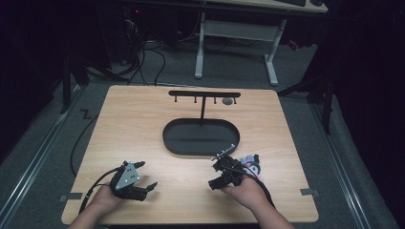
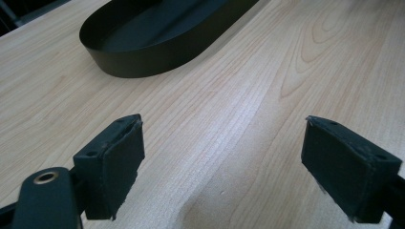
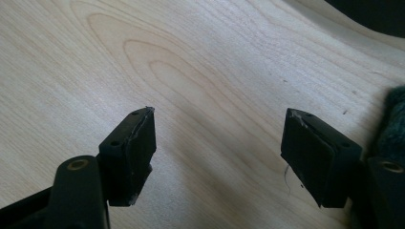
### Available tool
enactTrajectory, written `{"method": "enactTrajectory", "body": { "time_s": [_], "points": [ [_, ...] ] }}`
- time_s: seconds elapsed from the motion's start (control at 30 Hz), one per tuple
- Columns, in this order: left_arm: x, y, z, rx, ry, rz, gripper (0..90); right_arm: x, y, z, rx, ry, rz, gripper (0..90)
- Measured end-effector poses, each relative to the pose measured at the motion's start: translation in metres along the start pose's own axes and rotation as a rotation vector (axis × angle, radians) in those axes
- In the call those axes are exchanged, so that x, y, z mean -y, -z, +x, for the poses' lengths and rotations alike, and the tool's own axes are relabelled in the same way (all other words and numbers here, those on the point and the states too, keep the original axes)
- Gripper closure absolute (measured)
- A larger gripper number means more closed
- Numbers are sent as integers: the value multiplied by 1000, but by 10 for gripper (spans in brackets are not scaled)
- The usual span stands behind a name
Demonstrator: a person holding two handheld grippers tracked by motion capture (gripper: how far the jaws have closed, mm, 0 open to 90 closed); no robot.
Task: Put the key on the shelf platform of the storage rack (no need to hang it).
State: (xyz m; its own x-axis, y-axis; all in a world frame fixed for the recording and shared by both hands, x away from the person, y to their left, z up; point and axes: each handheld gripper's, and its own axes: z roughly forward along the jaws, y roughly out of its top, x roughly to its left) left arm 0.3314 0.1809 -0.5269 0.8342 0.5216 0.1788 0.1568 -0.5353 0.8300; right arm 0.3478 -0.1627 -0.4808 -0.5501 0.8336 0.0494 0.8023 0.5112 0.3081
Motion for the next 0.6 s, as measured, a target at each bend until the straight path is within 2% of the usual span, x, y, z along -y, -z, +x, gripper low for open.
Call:
{"method": "enactTrajectory", "body": {
  "time_s": [0.1,0.17,0.43,0.6],
  "points": [
    [0,0,0,5,-5,0,155,-1,1,-3,2,-28,12,282],
    [0,-1,1,9,-1,3,155,-1,4,-6,9,-20,13,281],
    [-1,-2,0,6,-3,11,155,-1,24,-14,30,-34,-18,283],
    [-1,-2,2,11,11,16,155,1,39,-25,57,-49,-39,283]
  ]
}}
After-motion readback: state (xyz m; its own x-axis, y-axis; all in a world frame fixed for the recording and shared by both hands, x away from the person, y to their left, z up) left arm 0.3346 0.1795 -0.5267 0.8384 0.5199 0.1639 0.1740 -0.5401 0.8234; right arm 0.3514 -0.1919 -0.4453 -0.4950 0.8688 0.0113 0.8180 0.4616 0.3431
